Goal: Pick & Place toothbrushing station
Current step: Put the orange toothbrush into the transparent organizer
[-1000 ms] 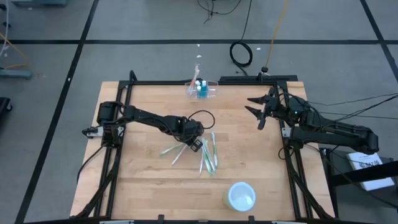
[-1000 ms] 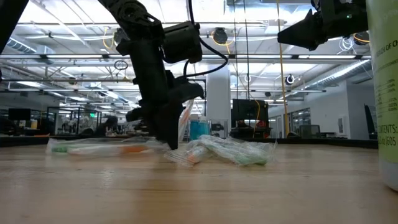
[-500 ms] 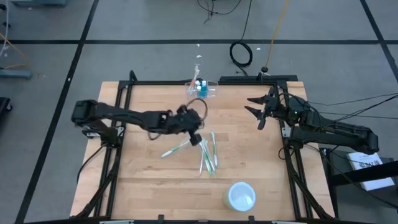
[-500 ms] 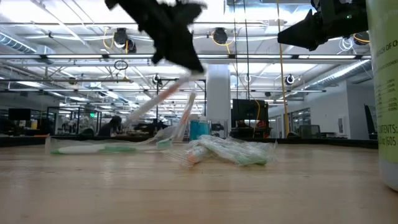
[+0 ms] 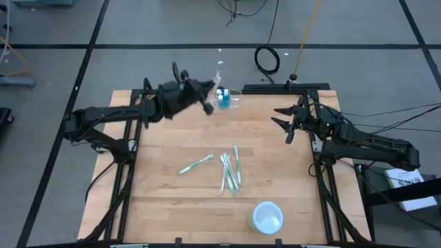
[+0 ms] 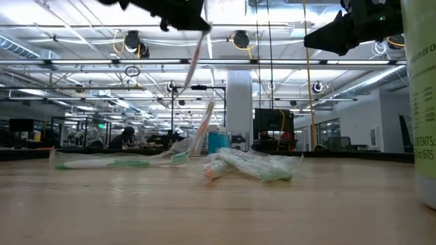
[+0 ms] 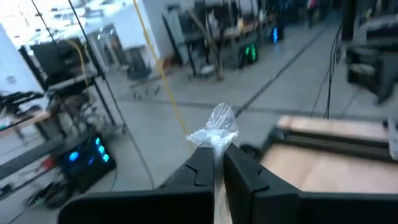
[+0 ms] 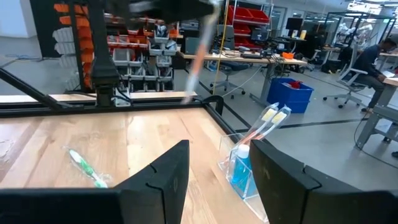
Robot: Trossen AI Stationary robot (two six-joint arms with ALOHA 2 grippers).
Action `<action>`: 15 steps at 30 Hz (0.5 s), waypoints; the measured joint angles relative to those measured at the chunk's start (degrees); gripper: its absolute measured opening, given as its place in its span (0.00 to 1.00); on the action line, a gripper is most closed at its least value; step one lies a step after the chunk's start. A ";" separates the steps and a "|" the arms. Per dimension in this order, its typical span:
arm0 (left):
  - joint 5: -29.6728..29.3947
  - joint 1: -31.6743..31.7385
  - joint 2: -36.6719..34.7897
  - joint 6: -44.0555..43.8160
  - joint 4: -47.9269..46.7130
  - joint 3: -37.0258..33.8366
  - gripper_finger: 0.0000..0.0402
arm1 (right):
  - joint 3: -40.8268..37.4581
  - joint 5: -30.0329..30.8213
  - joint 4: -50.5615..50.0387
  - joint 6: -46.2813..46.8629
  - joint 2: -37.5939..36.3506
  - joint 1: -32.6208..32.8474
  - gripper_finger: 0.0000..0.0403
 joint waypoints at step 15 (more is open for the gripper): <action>22.04 21.22 13.93 -8.87 30.00 -9.00 0.01 | 0.00 0.00 0.02 -0.24 0.00 -0.02 0.40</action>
